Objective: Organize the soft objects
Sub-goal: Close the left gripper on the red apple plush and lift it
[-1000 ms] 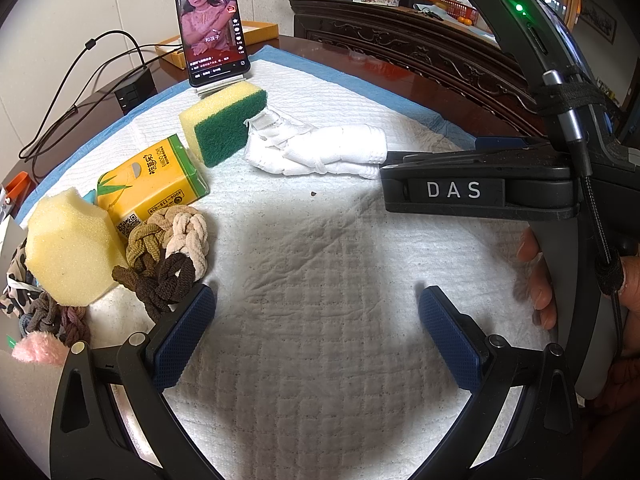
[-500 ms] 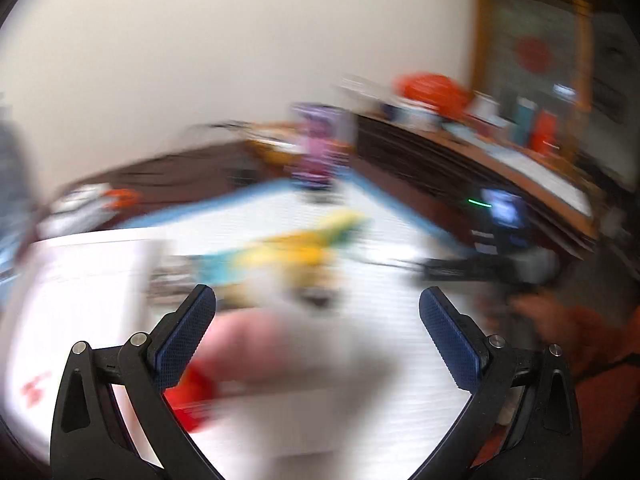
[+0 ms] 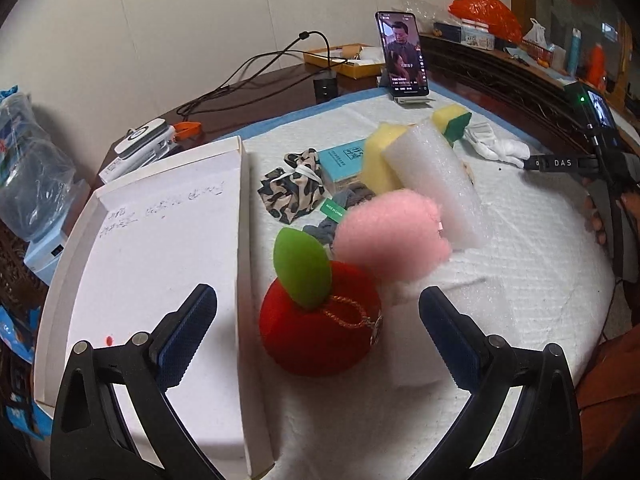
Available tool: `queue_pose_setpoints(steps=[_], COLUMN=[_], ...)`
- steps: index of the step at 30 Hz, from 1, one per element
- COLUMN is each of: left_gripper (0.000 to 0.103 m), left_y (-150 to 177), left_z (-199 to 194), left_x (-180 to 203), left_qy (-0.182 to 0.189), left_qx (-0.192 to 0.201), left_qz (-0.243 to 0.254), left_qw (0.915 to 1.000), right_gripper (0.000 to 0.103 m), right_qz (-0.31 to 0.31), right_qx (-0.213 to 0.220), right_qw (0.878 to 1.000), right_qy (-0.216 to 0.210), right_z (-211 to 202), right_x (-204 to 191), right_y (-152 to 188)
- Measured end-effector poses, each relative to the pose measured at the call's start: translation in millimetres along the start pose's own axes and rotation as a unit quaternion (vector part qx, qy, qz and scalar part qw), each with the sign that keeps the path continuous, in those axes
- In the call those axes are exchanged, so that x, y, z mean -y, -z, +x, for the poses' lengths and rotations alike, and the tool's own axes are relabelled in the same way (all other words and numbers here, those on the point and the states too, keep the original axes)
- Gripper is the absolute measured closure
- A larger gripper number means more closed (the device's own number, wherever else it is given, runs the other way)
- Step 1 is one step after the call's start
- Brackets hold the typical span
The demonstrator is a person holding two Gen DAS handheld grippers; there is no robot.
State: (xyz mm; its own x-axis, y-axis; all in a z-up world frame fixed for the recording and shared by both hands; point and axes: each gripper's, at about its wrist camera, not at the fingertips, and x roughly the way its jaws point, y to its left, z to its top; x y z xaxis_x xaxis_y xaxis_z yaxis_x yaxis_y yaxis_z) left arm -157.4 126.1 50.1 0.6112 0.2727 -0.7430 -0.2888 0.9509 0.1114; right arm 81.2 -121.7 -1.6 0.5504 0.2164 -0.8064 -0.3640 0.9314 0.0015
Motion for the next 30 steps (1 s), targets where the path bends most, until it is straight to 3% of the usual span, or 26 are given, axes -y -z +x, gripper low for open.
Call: queue_pose_setpoints(steps=[5,13,17,21,28,29,30], left_gripper=[0.006,0.008,0.008,0.008,0.008,0.012,0.023], left_y=[-3.6,-8.9,-12.0,-9.5,7.4,7.2,6.7], left_z=[16.6,15.0,11.7,5.5,21.3,23.4,25.0], left_x=[2.9,22.7,24.4,7.5,22.6,25.2,26.8], left_qy=[0.019,0.128,0.105,0.056,0.059,0.06,0.064], left_qx=[-0.018,-0.017,-0.01,-0.016,-0.054,-0.053,-0.053], left_qz=[-0.003,-0.034,-0.031,-0.035,-0.005,-0.003,-0.003], left_qw=[0.9997,0.991,0.9939,0.9977,0.9968,0.9968,0.9965], right_gripper=[0.0,0.0,0.0,0.0,0.0,0.0,0.0], right_qz=[0.0,0.0,0.0,0.0,0.0,0.001,0.002], right_qx=[0.0,0.0,0.0,0.0,0.0,0.0,0.001], right_qw=[1.0,1.0,1.0,1.0,1.0,1.0,1.0], right_qy=[0.0,0.0,0.0,0.0,0.0,-0.001,-0.003], right_z=[0.0,0.0,0.0,0.0,0.0,-0.1,-0.3], right_x=[0.0,0.0,0.0,0.0,0.1,0.1,0.5], right_y=[0.0,0.0,0.0,0.0,0.0,0.0,0.0])
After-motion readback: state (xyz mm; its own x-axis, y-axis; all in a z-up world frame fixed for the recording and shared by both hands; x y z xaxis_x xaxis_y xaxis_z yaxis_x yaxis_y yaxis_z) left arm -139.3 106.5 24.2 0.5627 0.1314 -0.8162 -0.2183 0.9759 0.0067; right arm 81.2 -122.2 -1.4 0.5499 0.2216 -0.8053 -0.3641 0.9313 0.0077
